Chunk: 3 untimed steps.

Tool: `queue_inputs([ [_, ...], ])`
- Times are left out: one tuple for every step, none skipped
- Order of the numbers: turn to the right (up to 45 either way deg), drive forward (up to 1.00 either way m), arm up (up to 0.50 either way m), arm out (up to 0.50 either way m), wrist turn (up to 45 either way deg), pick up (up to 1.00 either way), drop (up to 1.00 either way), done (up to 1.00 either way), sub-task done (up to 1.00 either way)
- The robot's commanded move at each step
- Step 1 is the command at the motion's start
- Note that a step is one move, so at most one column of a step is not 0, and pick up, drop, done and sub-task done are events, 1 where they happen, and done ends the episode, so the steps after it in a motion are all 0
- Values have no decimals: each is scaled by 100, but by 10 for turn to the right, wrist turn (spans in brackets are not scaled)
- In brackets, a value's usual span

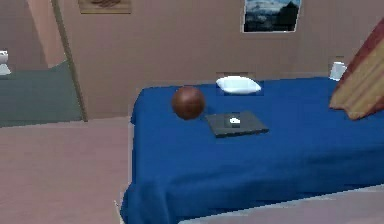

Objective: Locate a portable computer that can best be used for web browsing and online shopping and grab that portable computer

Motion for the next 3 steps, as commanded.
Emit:
queue_inputs([
  [-450,0,0,0,0,0,0,0,0],
  [-270,0,0,0,0,0,0,0,0],
  [450,0,0,0,0,0,0,0,0],
])
